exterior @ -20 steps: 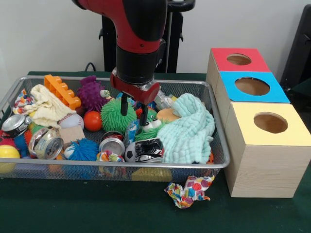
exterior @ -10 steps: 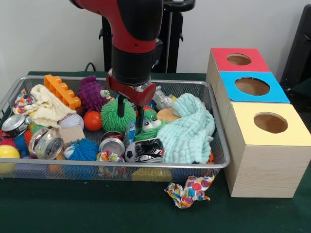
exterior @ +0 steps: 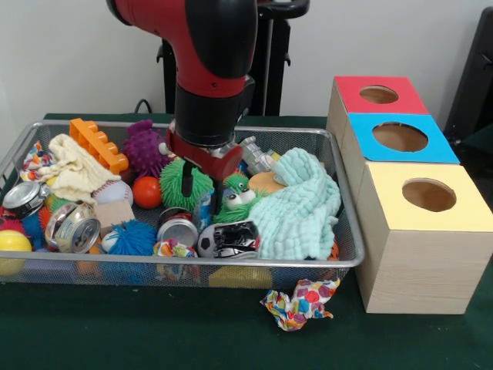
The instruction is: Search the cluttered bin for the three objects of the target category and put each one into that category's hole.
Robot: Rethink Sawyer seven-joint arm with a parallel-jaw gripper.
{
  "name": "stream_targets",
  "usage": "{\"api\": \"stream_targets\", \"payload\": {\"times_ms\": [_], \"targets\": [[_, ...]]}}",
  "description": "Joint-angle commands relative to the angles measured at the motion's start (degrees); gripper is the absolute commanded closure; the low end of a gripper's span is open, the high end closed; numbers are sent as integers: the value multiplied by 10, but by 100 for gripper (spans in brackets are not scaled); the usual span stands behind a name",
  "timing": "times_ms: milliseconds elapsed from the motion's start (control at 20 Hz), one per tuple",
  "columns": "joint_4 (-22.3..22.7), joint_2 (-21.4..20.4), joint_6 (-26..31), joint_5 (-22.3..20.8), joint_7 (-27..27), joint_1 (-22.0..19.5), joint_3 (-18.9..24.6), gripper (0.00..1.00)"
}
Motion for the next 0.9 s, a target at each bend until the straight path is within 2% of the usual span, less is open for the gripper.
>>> {"api": "stream_targets", "payload": {"times_ms": [50,350,900], "targets": [[-5,48,-73,34,148,-7,58,0],[-4,53,-84,26,120,-31,88,0],[21,21,-76,32,129,-48,134,0]]}}
